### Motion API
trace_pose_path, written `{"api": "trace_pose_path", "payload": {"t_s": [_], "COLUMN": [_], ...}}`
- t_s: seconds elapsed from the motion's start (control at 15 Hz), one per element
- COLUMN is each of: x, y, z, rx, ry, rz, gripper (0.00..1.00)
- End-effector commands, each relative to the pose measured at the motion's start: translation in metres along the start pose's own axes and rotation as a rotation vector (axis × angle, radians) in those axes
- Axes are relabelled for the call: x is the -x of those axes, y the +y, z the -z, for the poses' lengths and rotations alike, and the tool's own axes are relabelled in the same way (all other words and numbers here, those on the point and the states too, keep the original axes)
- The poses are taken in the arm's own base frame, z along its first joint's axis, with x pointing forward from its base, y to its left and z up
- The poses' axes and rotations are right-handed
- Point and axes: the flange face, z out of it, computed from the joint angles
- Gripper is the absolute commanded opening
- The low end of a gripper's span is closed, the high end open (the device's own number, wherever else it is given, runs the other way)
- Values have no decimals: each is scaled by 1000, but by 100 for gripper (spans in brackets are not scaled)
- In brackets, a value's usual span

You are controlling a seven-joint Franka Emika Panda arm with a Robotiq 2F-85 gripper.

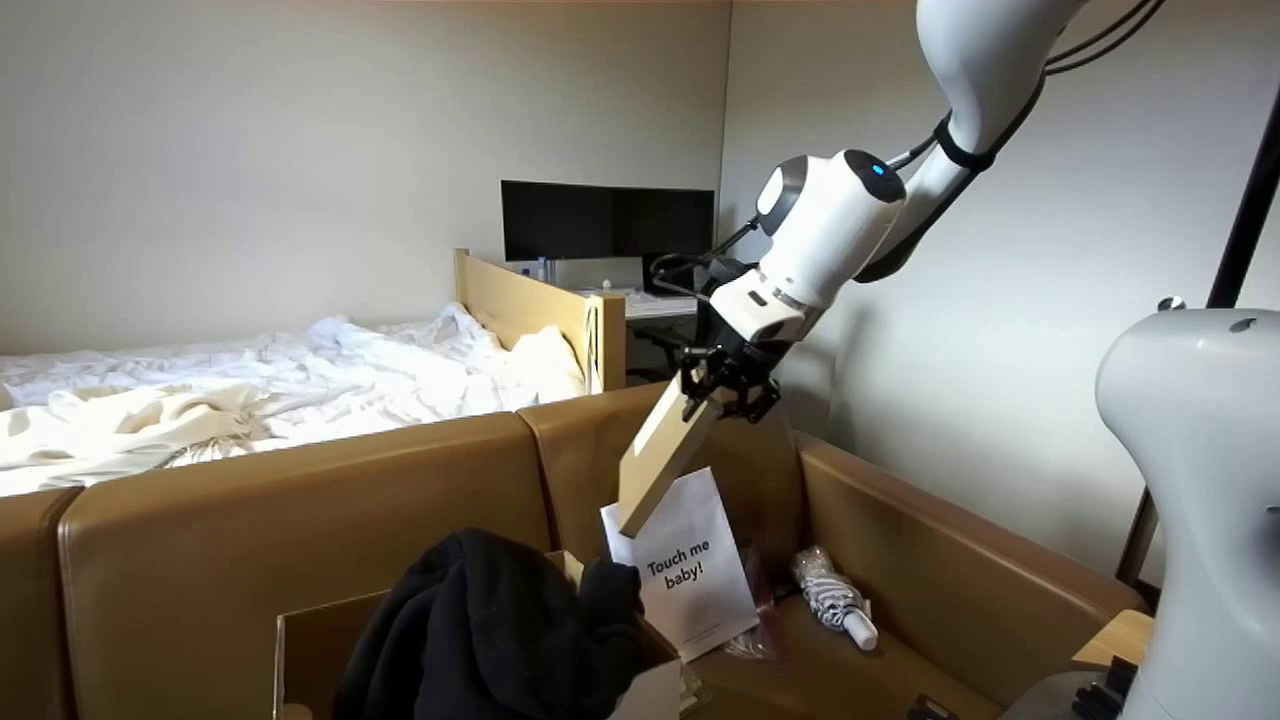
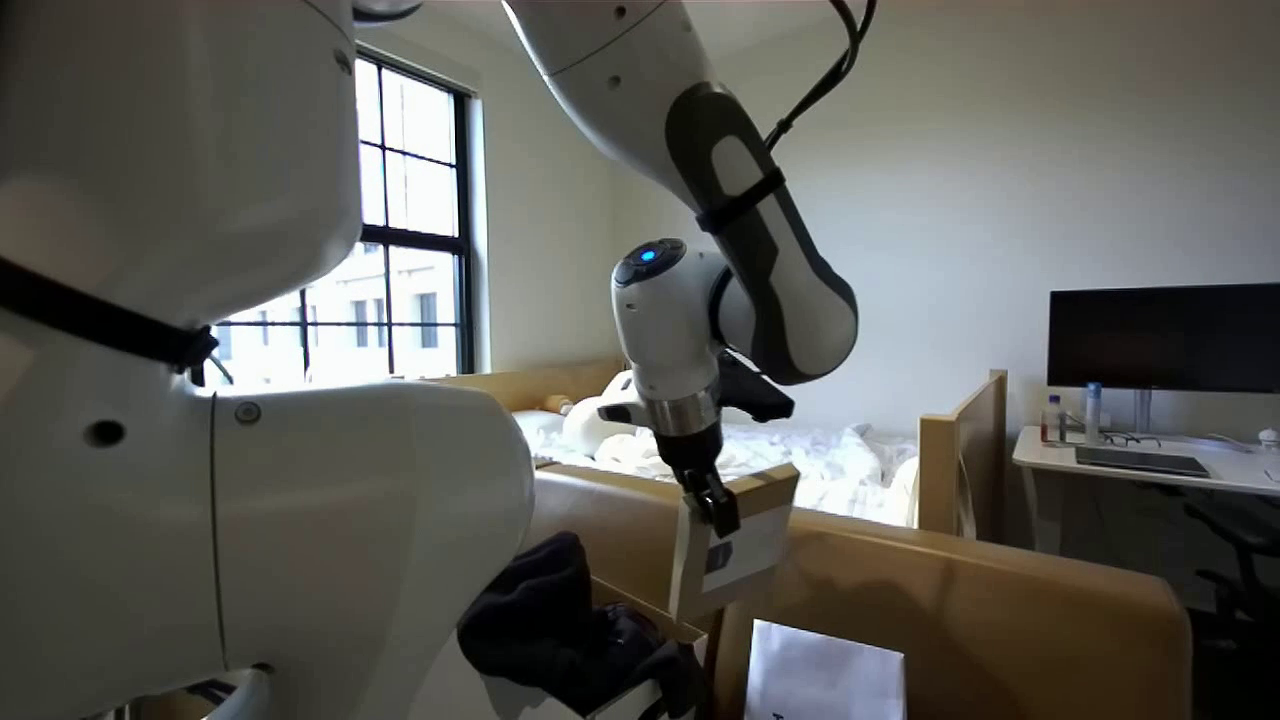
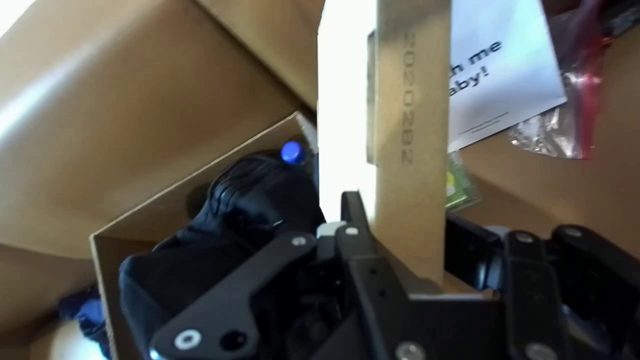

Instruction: Put the book inside the box

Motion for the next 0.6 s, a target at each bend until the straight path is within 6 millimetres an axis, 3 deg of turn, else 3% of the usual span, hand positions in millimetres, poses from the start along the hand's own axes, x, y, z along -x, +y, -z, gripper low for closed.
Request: {"api": "trace_pose_path", "payload": {"t_s": [0.0, 0.33, 0.53], "x": [-61, -159, -196], "y": [37, 54, 60], "z": [9, 23, 26], "rx": [123, 175, 163], "ry": [137, 333, 398], "rz": [92, 186, 189], "gripper": [7, 7, 7]}}
